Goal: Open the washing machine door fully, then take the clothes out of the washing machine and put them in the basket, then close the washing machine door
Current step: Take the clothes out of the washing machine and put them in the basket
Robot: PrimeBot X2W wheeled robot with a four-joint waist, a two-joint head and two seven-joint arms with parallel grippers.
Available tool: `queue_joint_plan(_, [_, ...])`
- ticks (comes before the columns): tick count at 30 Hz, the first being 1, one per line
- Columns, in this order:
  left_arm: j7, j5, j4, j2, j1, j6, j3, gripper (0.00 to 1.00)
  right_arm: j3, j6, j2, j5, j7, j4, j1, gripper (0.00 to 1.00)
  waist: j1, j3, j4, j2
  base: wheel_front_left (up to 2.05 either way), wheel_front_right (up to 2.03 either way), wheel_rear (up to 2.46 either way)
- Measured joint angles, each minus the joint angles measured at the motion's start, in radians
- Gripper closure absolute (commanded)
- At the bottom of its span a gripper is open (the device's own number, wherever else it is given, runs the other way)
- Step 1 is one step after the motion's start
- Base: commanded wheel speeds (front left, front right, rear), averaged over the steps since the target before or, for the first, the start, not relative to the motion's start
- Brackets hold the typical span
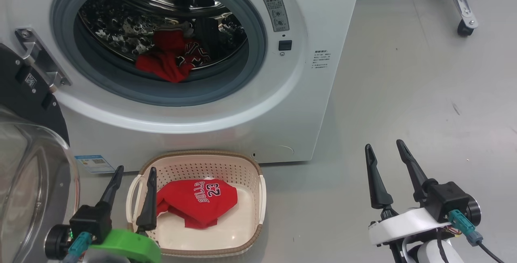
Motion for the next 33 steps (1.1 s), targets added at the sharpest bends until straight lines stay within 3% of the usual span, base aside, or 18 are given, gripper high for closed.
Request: queue_joint_plan(33, [0.010, 0.012, -0.190, 0.002, 0.139, 0.040, -0.012, 0.00, -0.007, -0.001, 0.001, 0.002, 0.000, -0.023, 0.077, 0.00, 0.0000, -0.041, -0.007, 0.0000, 0.00, 0.00, 0.00])
